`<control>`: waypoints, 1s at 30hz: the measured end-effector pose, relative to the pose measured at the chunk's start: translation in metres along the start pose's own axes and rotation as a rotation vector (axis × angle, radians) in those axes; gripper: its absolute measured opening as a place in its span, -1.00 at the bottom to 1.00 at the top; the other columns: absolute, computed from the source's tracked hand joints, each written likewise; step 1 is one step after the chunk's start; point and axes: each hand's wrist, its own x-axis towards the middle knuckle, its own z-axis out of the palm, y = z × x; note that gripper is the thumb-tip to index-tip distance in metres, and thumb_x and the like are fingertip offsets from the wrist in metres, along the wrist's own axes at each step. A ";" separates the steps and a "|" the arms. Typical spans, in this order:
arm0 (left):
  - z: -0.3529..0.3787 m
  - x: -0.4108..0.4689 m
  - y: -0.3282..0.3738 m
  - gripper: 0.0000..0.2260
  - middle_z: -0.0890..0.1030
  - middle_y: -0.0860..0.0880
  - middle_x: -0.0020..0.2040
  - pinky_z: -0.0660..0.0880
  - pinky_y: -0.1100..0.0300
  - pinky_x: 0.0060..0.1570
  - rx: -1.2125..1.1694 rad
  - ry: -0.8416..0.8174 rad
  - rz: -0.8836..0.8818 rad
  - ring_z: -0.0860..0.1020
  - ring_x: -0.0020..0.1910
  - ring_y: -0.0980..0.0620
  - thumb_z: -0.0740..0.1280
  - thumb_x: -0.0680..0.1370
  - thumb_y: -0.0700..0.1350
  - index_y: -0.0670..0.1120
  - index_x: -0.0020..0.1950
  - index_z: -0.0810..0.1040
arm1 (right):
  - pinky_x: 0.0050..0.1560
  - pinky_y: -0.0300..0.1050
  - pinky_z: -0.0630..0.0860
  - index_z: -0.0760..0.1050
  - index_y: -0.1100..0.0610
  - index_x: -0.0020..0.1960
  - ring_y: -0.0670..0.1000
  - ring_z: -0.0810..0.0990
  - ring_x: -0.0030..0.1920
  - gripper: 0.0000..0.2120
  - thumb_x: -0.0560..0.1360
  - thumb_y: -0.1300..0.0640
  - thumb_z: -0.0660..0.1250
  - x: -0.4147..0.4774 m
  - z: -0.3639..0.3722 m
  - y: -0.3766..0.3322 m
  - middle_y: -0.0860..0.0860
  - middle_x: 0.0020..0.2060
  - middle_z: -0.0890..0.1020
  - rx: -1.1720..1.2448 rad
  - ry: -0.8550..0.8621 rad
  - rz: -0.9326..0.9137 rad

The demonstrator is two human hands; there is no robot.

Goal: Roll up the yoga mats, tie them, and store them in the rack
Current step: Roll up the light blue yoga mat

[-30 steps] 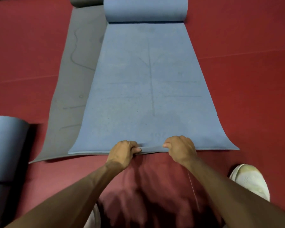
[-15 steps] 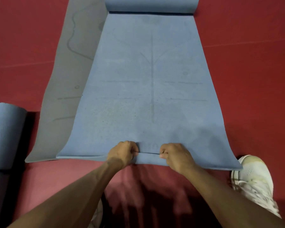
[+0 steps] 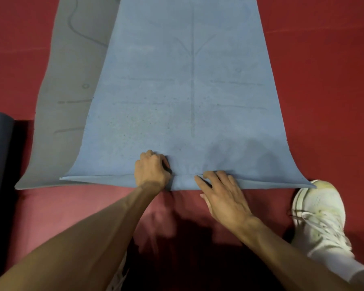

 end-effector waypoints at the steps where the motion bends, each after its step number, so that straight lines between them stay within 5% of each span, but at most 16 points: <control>1: 0.001 -0.001 0.002 -0.84 0.54 -0.11 0.02 0.37 0.09 0.02 0.028 0.015 0.008 0.47 0.06 -0.13 0.37 0.39 -0.18 -0.06 -0.06 0.64 | -0.08 -0.01 0.51 0.60 0.09 0.15 0.09 0.54 -0.03 -0.50 0.23 0.12 0.60 -0.003 0.001 -0.002 0.01 0.03 0.60 -0.009 -0.020 0.026; 5: 0.003 -0.012 0.001 -0.86 0.54 -0.11 -0.06 0.31 0.06 -0.09 0.125 0.045 0.157 0.47 -0.01 -0.17 0.35 0.36 -0.21 -0.11 -0.11 0.61 | -0.03 0.00 0.45 0.62 0.03 0.15 0.10 0.58 0.02 -0.49 0.22 0.18 0.61 -0.007 0.012 -0.005 0.03 0.06 0.63 0.007 -0.030 0.137; 9: 0.007 -0.027 -0.011 -0.87 0.53 -0.12 -0.26 0.35 0.05 -0.30 0.369 0.146 0.497 0.48 -0.28 -0.15 0.29 0.25 -0.27 -0.15 -0.25 0.59 | 0.04 -0.03 0.22 0.65 0.01 0.10 0.09 0.58 0.02 -0.44 0.17 0.41 0.46 -0.001 0.021 -0.010 0.03 -0.01 0.62 0.168 0.004 0.306; 13: 0.011 -0.044 -0.027 -0.64 0.54 -0.12 -0.14 0.25 0.06 -0.14 0.420 0.244 0.629 0.36 -0.16 -0.13 0.08 0.37 -0.23 -0.21 0.00 0.61 | -0.02 -0.06 0.22 0.66 0.00 0.07 0.05 0.56 -0.09 -0.42 0.13 0.43 0.40 0.002 0.022 -0.007 -0.07 -0.17 0.57 0.272 0.010 0.334; 16: 0.012 -0.051 -0.039 -0.62 0.58 -0.10 0.05 0.29 0.03 0.06 0.441 0.217 0.649 0.44 0.00 -0.16 0.22 0.45 -0.13 -0.20 0.23 0.56 | -0.05 0.00 0.35 0.65 0.01 0.04 0.04 0.55 -0.12 -0.45 0.13 0.42 0.44 0.007 0.018 0.000 -0.09 -0.22 0.55 0.277 -0.018 0.279; 20: 0.009 -0.052 -0.026 -0.54 0.60 -0.06 0.00 0.38 -0.02 0.01 0.460 0.075 0.506 0.52 -0.07 -0.15 0.54 0.29 -0.02 -0.14 0.14 0.61 | -0.17 0.03 0.48 0.66 0.03 -0.01 0.09 0.58 -0.19 -0.51 0.14 0.41 0.50 0.011 0.015 -0.001 -0.04 -0.22 0.57 0.244 -0.064 0.262; 26: -0.003 -0.045 -0.009 -0.66 0.43 0.04 0.29 0.26 0.05 0.19 0.397 -0.043 0.426 0.38 0.25 -0.04 0.13 0.62 -0.05 0.00 0.40 0.37 | -0.17 0.00 0.57 0.67 0.12 -0.06 0.18 0.58 -0.25 -0.56 0.13 0.45 0.46 0.023 0.009 0.003 0.06 -0.29 0.59 0.286 -0.126 0.257; 30: -0.002 -0.036 -0.016 -0.68 0.50 0.07 0.25 0.28 0.09 0.06 0.220 -0.040 0.427 0.43 0.19 -0.02 0.21 0.58 -0.12 0.04 0.32 0.49 | 0.07 -0.07 0.42 0.64 0.12 0.11 0.17 0.57 -0.03 -0.62 0.37 0.40 0.34 0.025 -0.004 0.003 0.10 -0.11 0.62 0.319 -0.214 0.269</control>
